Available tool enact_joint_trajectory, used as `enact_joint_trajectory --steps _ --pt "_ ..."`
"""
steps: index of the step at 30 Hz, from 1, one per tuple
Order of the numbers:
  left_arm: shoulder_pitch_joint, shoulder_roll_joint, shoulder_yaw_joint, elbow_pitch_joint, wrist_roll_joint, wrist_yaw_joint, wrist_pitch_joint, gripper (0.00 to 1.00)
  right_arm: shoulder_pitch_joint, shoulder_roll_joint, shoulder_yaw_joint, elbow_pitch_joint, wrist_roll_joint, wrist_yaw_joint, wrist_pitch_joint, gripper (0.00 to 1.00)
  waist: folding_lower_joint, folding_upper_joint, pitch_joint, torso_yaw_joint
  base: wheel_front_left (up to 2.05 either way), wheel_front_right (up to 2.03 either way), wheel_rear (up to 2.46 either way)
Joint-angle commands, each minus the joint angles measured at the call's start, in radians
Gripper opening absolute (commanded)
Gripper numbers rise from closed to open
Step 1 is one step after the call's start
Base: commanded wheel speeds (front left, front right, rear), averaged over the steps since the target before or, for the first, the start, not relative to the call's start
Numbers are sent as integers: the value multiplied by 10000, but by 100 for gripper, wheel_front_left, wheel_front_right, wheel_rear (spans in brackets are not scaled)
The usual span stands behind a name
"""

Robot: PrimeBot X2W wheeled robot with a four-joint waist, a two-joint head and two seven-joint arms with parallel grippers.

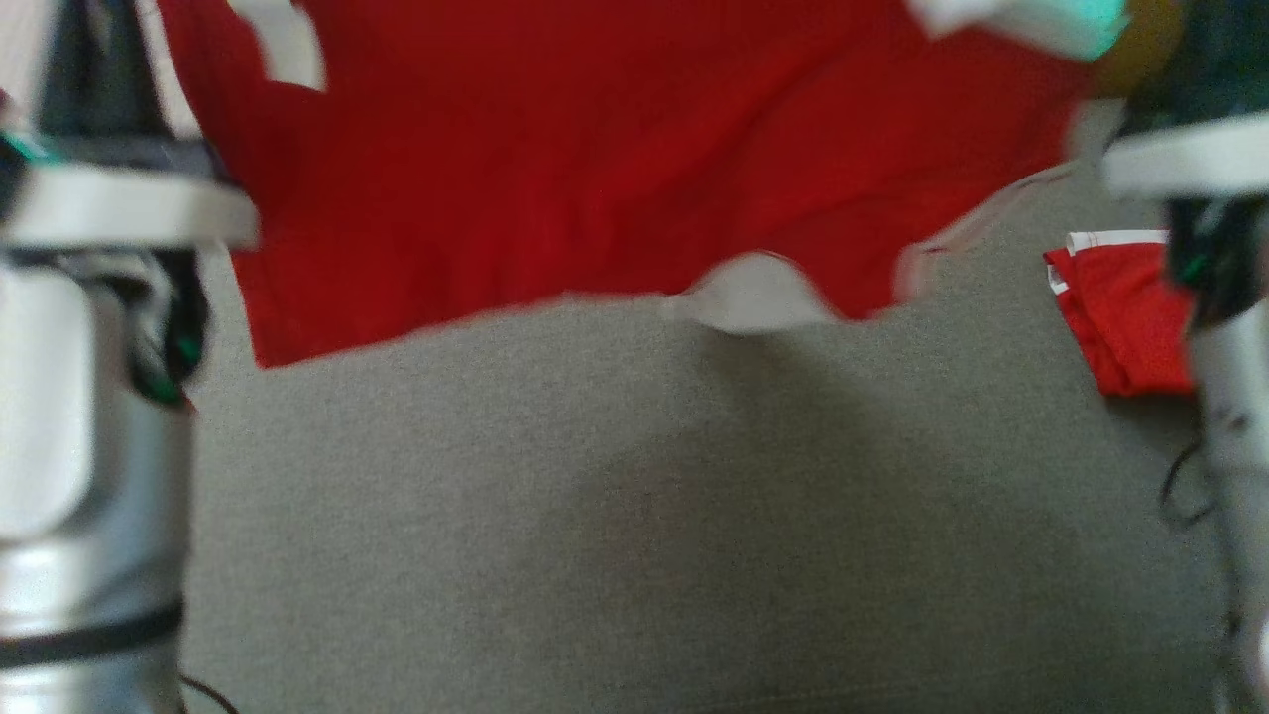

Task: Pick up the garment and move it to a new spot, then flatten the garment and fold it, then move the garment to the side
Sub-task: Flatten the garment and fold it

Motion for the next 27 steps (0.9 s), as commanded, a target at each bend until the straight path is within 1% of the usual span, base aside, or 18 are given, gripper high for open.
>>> enact_joint_trajectory --steps 1,3,6,9,11,13,16,19,22,24,27 --pt "-790 561 469 -400 106 -5 -49 0 -649 -195 217 -519 141 33 103 0 0 0 -20 40 0 0 0" --pt "-1452 872 462 -435 276 -43 123 0 -1313 -407 262 -850 347 33 431 0 0 0 33 86 0 0 0" --pt "-2224 1109 341 -239 421 -88 685 0 -2074 -628 326 -957 464 33 940 0 0 0 254 186 0 0 0" --pt "-2785 1104 111 226 448 -172 1295 0 -2623 -650 423 -685 519 33 1326 0 0 0 799 312 0 0 0" --pt "-3090 986 -35 656 405 -221 1534 0 -2927 -526 420 -282 584 33 1470 0 0 0 1266 389 0 0 0" --pt "-3438 844 -108 1135 386 -156 1647 0 -3305 -474 489 174 411 33 1425 0 0 0 1796 442 0 0 0" --pt "-4197 733 -154 1862 504 30 1263 0 -4042 -233 297 981 136 33 1056 0 0 0 2540 462 0 0 0" --pt "-5142 695 -97 2480 674 289 417 0 -4997 -37 -243 1716 -379 33 372 0 0 0 3102 419 0 0 0" --pt "-5925 634 100 2908 682 530 47 0 -5791 120 -830 2327 -880 33 45 0 0 0 3434 362 0 0 0" --pt "-6097 542 239 3238 569 584 -16 0 -5962 258 -1202 2644 -1035 33 -23 0 0 0 3562 327 0 0 0" --pt "-5605 342 310 3883 381 475 -41 0 -5468 411 -1179 3066 -1121 33 -53 0 0 0 3568 277 0 0 0"
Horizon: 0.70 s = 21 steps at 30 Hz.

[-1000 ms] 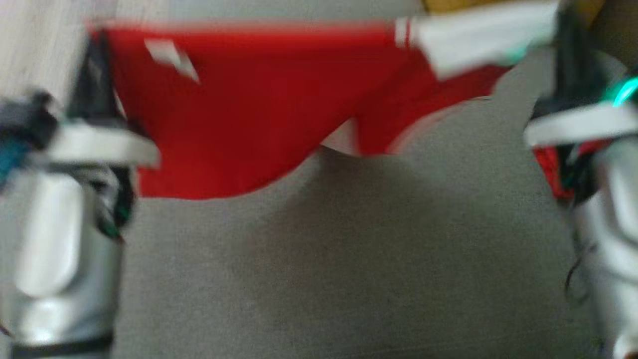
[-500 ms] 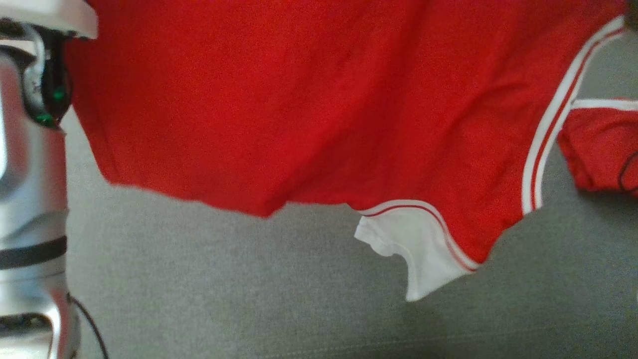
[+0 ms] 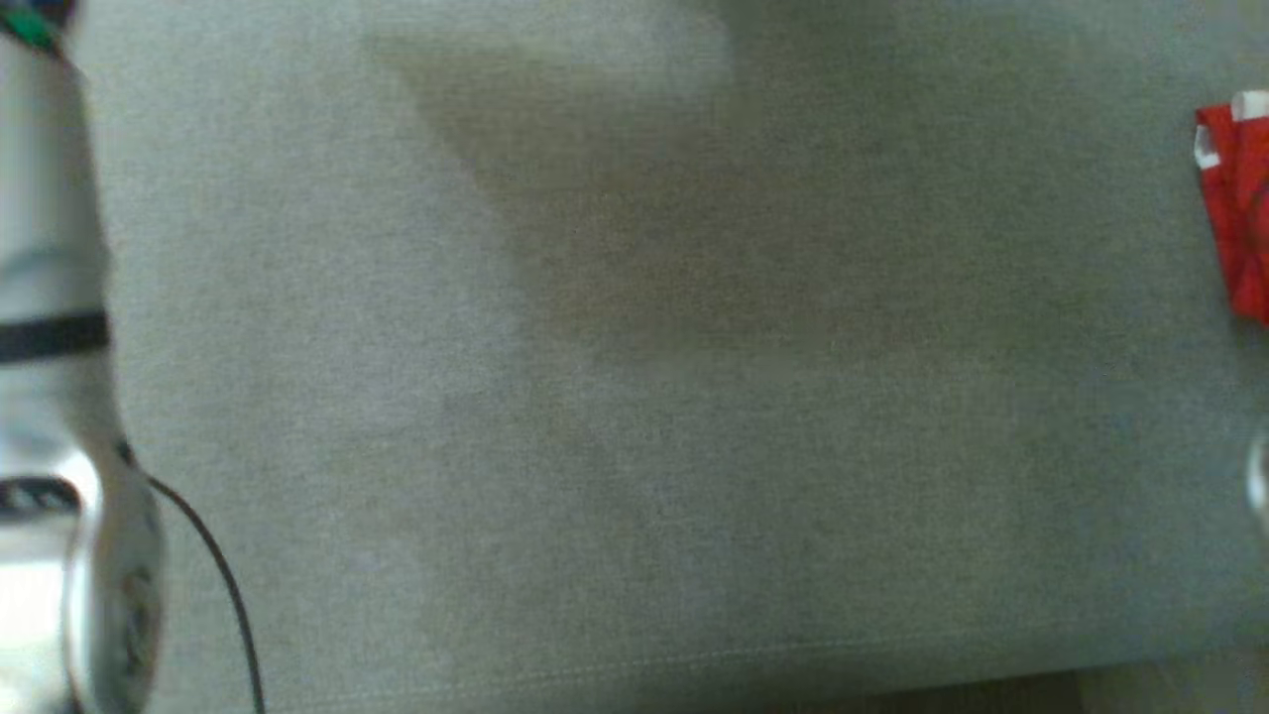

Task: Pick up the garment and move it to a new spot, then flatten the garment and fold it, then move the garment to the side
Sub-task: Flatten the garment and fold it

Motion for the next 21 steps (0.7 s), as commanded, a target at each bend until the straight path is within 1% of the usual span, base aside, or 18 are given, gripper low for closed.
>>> enact_joint_trajectory --steps 1,4,7,8,12,17,21 --pt "505 337 335 -14 -127 1 -41 0 461 128 18 -168 96 33 -42 0 -5 1 13 -45 0 0 0" --pt "1802 -46 658 279 -454 -32 -43 0 1624 201 172 -151 566 33 -45 0 -5 1 -11 -85 0 0 0" --pt "3502 -618 920 462 -659 -80 -45 0 3166 247 702 -112 1124 33 -46 0 -5 1 -120 -143 0 0 0" --pt "3502 -618 920 462 -659 -80 -45 0 3166 247 702 -112 1124 33 -46 0 -5 1 -120 -143 0 0 0" --pt "5623 -1146 1254 738 -880 -152 -45 0 5178 250 1445 -57 1913 33 -47 0 -5 1 -403 -315 0 0 0" --pt "7591 -1383 1500 847 -1138 -111 -46 0 7292 281 2142 -208 2717 33 -48 0 -5 1 -968 -530 0 0 0" --pt "8772 -1401 1089 824 -1772 -90 -46 0 8691 186 2387 -461 3182 33 3 0 -5 1 -1577 -582 0 0 0"
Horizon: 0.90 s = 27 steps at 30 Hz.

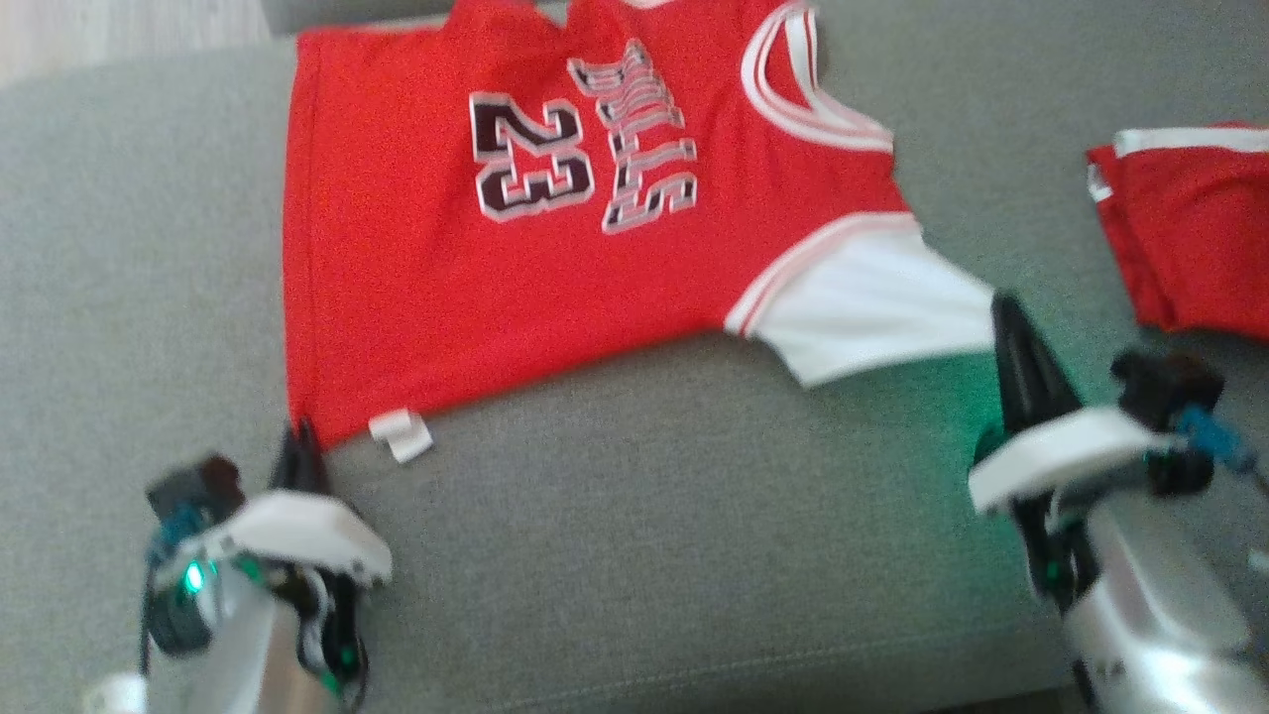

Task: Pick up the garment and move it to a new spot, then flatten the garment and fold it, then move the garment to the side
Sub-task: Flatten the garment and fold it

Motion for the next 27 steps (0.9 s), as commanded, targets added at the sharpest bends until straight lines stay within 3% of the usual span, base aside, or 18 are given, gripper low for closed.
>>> enact_joint_trajectory --steps 1,9,14,21,27 --pt "404 253 84 -285 -190 104 -60 0 405 -143 209 -403 185 33 32 0 1 0 -546 -52 0 0 0" --pt "2425 250 -516 -889 -863 516 -60 0 3076 -396 24 -1256 708 33 707 0 1 0 -1806 85 0 0 0" --pt "3080 250 -663 -1670 -1018 722 -60 0 4178 -496 -372 -2373 801 33 1166 0 1 0 -1966 212 0 0 0" --pt "2361 249 -1044 -3008 -612 680 -60 0 3415 -360 -986 -4030 302 33 1108 0 1 0 -1730 438 0 0 0" --pt "876 249 -1508 -2605 -492 650 -60 0 1378 -187 -596 -3625 -325 33 1408 0 1 0 -1082 587 0 0 0"
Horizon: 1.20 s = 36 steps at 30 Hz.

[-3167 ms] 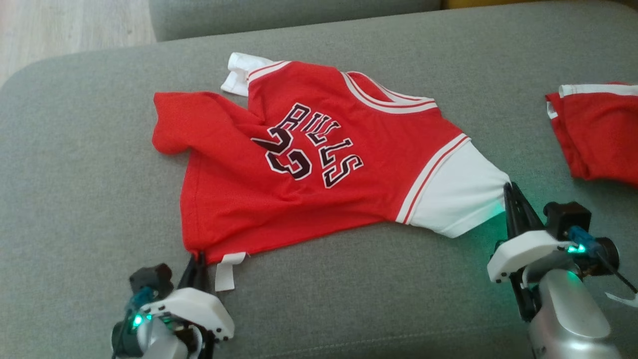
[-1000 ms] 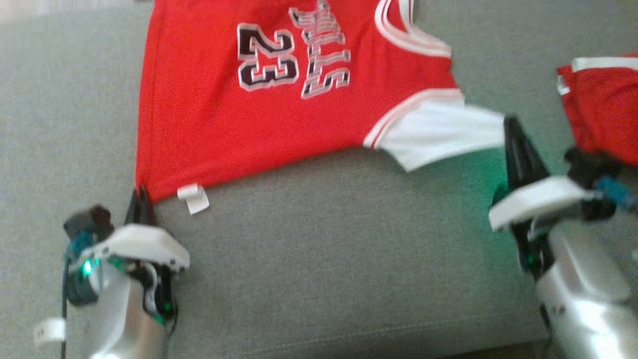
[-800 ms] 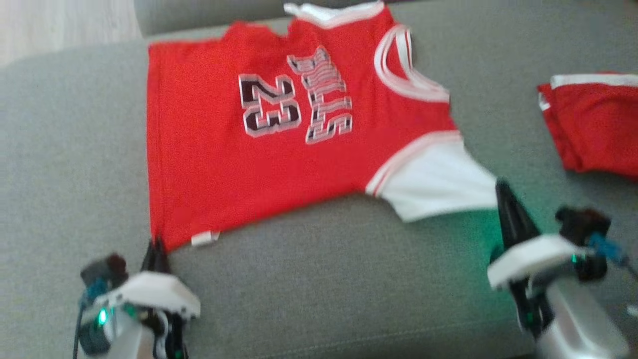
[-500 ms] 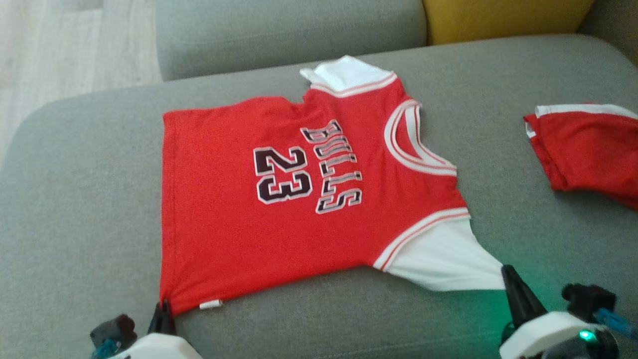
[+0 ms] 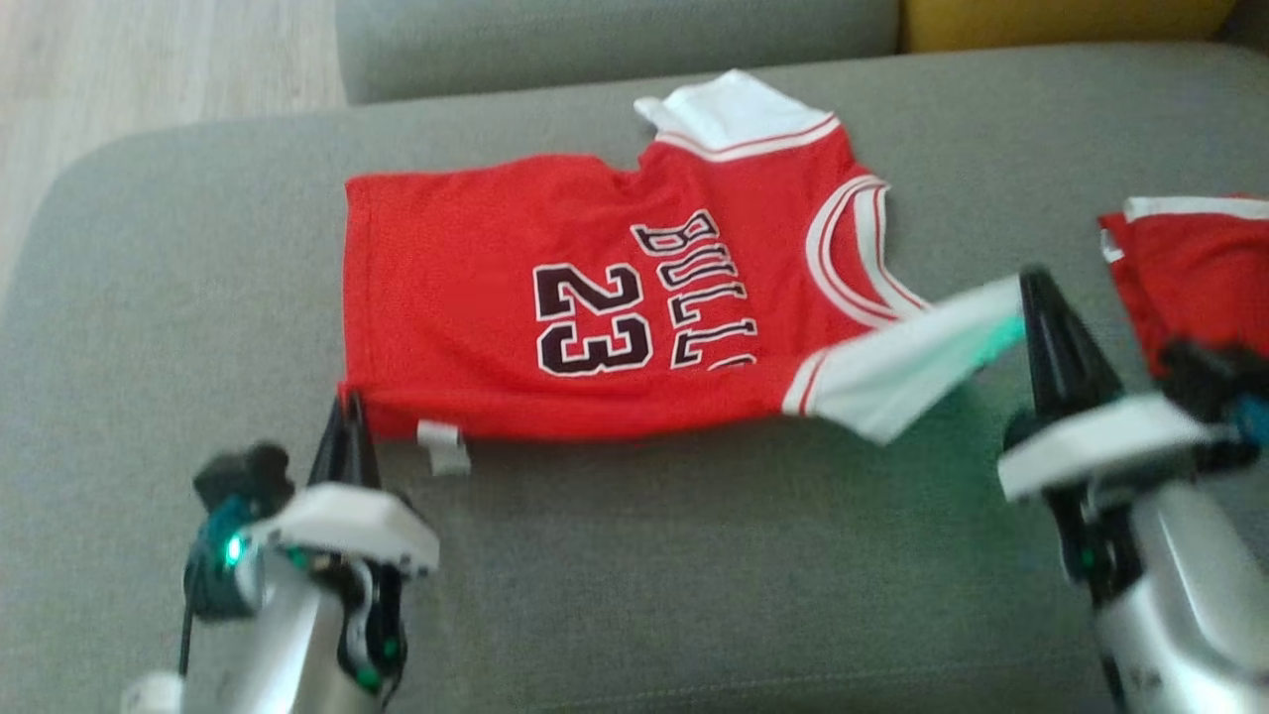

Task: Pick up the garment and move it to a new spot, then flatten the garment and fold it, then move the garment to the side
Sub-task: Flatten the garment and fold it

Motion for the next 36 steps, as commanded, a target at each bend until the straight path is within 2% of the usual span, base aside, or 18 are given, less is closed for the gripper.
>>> enact_joint_trajectory --steps 1,11,16,17,18,19,20,25,29,36 --pt "-868 180 185 -2 88 -31 -62 0 -946 0 247 51 -208 33 -54 0 1 0 407 100 0 0 0" --pt "-2968 180 99 1334 72 543 -62 0 -3911 564 -168 3145 -1373 33 -1186 0 1 0 1654 384 0 0 0" --pt "-3484 180 197 1753 246 440 -62 0 -4944 709 -582 4418 -2072 33 -1438 0 1 0 2045 418 0 0 0" --pt "-3542 180 202 1789 270 417 -62 19 -5074 749 -661 4611 -2167 33 -1457 0 1 0 2097 421 0 0 0" --pt "-3584 180 215 1808 292 398 -62 57 -5173 769 -748 4759 -2296 33 -1471 35 1 0 2133 424 0 0 0" --pt "-3605 180 231 1804 310 388 -62 100 -5241 803 -903 4778 -2385 33 -1478 88 1 0 2166 424 0 0 0" --pt "-3600 179 264 1741 314 400 -62 100 -5250 855 -1136 4695 -2431 33 -1481 100 1 0 2191 427 0 0 0" --pt "-2898 179 369 1051 33 479 -63 100 -4493 1094 -1694 3732 -2703 33 -1486 100 1 0 2162 424 0 0 0" --pt "-2009 179 26 750 -335 456 -63 100 -3388 1247 -1736 3219 -2488 33 -1487 100 1 0 2067 453 0 0 0" --pt "-1502 179 -473 786 -783 371 -63 100 -2095 1326 -1419 3399 -2097 33 -1488 100 1 0 2043 460 0 0 0"
